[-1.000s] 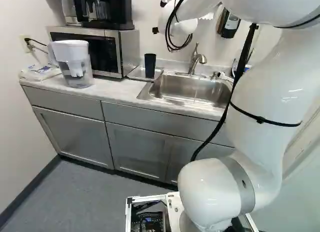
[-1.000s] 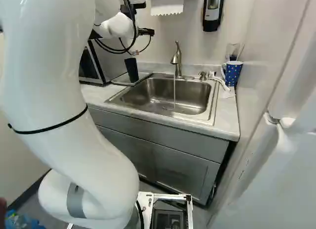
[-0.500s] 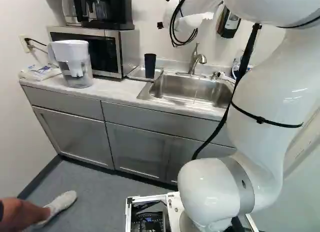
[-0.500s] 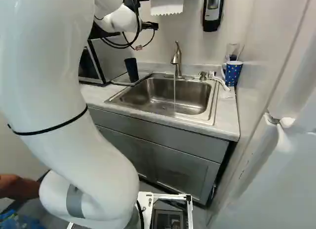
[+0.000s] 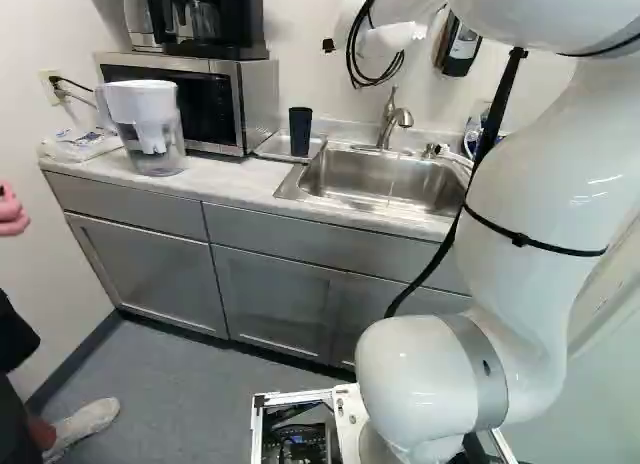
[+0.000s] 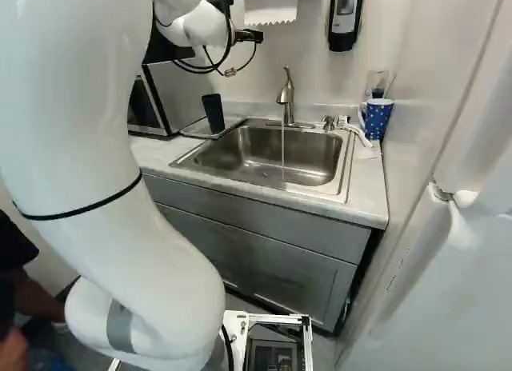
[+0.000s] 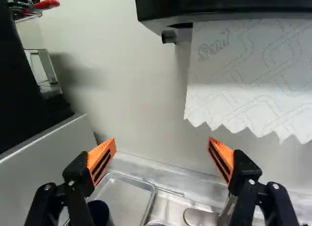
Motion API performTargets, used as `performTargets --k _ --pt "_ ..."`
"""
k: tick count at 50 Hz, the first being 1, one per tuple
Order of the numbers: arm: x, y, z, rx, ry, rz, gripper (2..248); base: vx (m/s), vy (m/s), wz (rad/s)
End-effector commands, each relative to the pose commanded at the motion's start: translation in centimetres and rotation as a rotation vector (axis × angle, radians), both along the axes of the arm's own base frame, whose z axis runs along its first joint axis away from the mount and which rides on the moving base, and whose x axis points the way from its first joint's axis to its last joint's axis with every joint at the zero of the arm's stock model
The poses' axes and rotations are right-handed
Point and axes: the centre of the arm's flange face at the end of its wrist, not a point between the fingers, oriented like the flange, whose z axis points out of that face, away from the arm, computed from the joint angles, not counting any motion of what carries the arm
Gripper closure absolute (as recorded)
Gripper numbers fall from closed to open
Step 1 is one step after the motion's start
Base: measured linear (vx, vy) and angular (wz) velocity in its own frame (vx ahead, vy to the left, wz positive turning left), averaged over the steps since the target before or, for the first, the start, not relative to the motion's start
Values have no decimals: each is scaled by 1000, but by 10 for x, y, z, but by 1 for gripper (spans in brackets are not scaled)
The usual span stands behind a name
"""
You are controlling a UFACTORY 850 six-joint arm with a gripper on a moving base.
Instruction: Rinse the cup and place it in the tray
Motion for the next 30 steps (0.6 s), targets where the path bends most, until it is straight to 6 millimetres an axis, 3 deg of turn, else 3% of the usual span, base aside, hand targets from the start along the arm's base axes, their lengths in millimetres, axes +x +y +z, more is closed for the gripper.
performTargets --k 30 --pt "4 -34 0 0 -1 -57 3 0 0 0"
